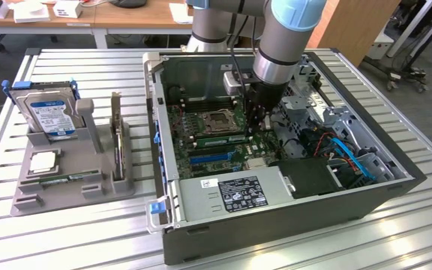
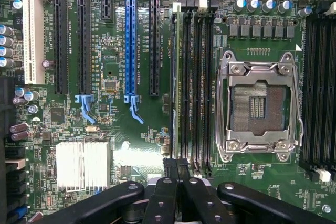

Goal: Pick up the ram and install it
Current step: 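Press down the ram until it locks into place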

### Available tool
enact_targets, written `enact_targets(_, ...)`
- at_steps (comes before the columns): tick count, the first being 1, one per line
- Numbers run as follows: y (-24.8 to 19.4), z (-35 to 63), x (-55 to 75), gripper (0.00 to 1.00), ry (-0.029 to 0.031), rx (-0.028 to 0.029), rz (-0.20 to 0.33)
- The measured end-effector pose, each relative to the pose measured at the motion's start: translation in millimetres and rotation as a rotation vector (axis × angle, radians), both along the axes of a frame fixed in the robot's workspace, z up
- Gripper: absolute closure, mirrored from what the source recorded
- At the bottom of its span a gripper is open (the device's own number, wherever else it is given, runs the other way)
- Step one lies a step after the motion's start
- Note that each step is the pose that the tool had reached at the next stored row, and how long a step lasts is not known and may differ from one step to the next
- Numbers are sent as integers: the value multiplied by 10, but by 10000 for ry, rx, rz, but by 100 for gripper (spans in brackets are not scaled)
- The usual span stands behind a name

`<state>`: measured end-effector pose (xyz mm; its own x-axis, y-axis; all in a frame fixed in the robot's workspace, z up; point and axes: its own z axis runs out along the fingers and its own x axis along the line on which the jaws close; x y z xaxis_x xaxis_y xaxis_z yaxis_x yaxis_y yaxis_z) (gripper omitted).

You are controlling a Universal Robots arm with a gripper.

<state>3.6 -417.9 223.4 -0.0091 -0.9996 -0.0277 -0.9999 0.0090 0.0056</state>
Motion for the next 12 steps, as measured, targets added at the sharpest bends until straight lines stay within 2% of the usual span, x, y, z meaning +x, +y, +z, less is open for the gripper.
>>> enact_targets(12, 1, -6, 0, 91, 0, 5, -1)
